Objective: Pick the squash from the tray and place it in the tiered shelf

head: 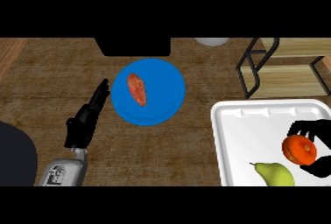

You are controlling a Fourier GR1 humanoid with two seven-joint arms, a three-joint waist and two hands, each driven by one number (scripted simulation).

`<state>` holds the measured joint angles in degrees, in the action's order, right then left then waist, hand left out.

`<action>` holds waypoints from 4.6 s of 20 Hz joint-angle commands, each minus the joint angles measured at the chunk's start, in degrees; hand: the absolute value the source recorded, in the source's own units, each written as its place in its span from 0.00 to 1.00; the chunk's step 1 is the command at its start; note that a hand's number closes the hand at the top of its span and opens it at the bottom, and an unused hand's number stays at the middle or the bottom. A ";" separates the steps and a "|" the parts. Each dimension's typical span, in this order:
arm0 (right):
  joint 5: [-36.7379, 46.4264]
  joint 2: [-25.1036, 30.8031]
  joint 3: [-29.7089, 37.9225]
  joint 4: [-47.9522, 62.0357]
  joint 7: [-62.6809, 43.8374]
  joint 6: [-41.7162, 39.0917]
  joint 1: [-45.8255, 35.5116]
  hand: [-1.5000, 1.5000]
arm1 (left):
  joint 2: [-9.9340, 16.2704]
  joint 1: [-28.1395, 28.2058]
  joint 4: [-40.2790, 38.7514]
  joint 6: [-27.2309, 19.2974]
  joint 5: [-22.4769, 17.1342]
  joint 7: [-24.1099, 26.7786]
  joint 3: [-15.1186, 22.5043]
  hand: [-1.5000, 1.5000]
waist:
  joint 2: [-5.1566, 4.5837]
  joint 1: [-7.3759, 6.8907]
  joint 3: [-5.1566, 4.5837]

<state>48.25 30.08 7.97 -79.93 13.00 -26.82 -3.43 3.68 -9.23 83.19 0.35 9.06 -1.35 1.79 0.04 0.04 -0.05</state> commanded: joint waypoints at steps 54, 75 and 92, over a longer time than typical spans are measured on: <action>-4.57 -7.29 10.13 -37.22 -66.42 2.48 -46.07 1.00 | 0.44 -1.16 0.56 1.28 0.08 -1.52 -1.35 0.50 | 0.04 -0.14 0.03; 5.31 1.87 5.22 -8.86 -37.32 24.48 -43.44 1.00 | 0.66 -0.35 0.72 2.79 -1.32 -0.52 -2.24 0.50 | -0.20 -0.64 0.04; -10.42 0.39 17.31 15.30 -19.42 42.06 -49.26 1.00 | -0.81 1.43 2.78 1.33 1.37 -1.91 0.41 0.50 | -0.09 -0.75 0.07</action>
<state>40.95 28.41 23.36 -69.16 -10.79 14.08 -52.26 3.59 -11.09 82.11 2.35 9.29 -1.72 0.42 -0.19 -0.67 0.01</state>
